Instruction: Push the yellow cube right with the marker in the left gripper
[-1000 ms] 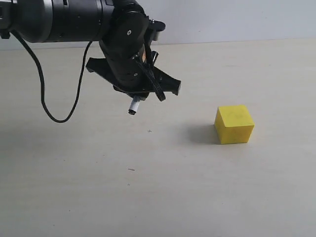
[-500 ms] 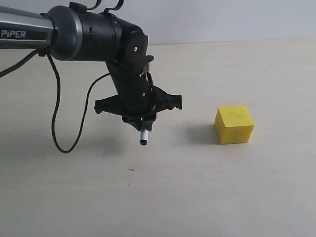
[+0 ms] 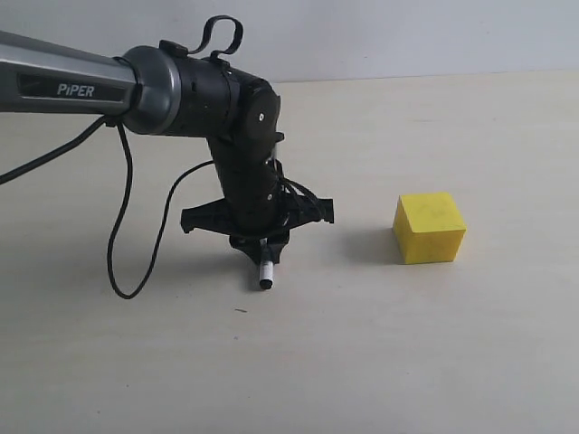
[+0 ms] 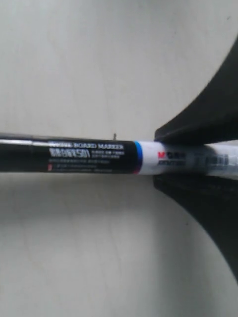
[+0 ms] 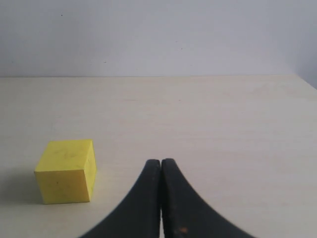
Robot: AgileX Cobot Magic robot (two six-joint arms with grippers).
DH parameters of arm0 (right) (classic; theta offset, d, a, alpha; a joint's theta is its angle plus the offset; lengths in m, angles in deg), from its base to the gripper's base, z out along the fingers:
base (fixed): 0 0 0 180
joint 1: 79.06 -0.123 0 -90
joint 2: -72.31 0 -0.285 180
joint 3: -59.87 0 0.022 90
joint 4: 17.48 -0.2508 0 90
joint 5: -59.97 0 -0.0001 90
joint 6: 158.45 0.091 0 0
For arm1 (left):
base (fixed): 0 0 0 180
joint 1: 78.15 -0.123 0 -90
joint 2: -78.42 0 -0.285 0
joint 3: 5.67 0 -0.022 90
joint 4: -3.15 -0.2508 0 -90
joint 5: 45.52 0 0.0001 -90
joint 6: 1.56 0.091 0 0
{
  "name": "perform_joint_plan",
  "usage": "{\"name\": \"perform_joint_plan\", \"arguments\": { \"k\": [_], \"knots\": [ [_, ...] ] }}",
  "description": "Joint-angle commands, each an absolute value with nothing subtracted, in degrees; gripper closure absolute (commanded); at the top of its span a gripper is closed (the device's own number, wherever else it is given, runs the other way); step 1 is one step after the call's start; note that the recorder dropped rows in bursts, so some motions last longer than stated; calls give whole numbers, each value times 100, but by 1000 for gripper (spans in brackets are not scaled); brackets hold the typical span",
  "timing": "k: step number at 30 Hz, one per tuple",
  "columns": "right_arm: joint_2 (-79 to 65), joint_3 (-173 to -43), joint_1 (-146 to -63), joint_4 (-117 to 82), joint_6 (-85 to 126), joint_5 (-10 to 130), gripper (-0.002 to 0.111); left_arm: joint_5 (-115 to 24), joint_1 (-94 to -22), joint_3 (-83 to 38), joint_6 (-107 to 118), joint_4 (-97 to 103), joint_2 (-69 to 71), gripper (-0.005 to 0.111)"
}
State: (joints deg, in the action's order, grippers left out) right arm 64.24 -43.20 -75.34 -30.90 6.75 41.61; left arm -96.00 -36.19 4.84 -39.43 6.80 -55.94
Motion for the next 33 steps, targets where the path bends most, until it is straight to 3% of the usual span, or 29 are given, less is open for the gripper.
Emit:
{"name": "perform_joint_plan", "arguments": {
  "k": [1,5,13,19,29,31,33],
  "knots": [
    [6453,-4292,-7510,-3055,664,4232,108,-9525,-3640,524,-4012,688,-5695,107],
    [6453,-4292,-7510,-3055,664,4232,108,-9457,-3640,524,-4080,688,-5695,102],
    [6453,-4292,-7510,-3055,664,4232,108,-9457,-3640,524,-4080,688,-5695,58],
    [6453,-4292,-7510,-3055,664,4232,108,-9453,-3688,524,-3820,676,-5618,41],
    [6453,-4292,-7510,-3055,664,4232,108,-9900,-4041,524,-2356,676,-4229,40],
    [6453,-4292,-7510,-3055,664,4232,108,-10033,-4056,524,-1725,676,-3844,46],
    [6453,-4292,-7510,-3055,664,4232,108,-10235,-4056,524,-1254,676,-3521,60]
  ]
}}
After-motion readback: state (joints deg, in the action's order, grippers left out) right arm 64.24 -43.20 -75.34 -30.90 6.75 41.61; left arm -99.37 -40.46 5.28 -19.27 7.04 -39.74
